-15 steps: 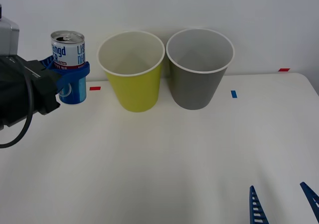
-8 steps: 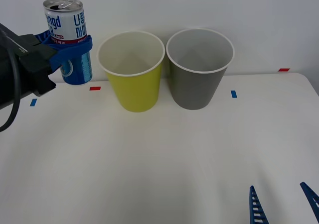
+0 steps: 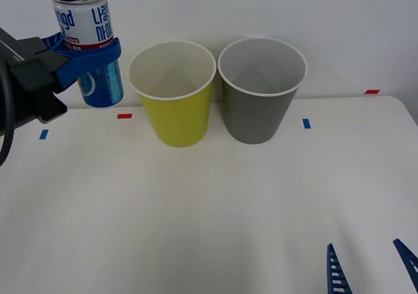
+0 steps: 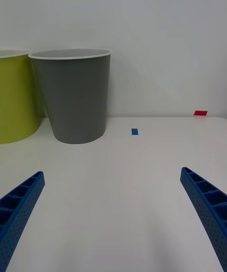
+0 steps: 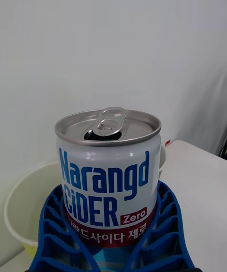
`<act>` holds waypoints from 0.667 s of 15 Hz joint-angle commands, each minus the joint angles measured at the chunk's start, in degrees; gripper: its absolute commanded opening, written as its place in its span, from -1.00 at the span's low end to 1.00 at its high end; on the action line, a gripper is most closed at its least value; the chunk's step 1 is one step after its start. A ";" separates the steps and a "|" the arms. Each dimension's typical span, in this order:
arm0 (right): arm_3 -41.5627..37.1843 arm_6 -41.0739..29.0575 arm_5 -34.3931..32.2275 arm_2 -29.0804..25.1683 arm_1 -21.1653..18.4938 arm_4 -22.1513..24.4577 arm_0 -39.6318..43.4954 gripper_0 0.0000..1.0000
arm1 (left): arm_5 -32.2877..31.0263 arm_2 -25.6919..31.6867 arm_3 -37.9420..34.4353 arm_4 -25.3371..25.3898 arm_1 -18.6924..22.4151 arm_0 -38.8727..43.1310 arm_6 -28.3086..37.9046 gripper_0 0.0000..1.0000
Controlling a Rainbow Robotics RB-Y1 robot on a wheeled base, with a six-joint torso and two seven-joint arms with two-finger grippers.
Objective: Put cans in the gray bin and PET bottles in the light green bin.
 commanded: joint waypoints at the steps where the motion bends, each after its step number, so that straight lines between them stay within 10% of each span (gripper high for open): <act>1: 0.00 0.00 0.00 0.00 0.00 0.00 0.00 1.00 | 0.06 -1.51 0.01 -0.44 0.00 -4.77 -0.13 -1.00; 10: 0.00 0.00 0.00 0.00 0.00 0.00 0.00 1.00 | -5.04 -16.54 14.48 -8.52 0.61 -18.92 -1.01 -1.00</act>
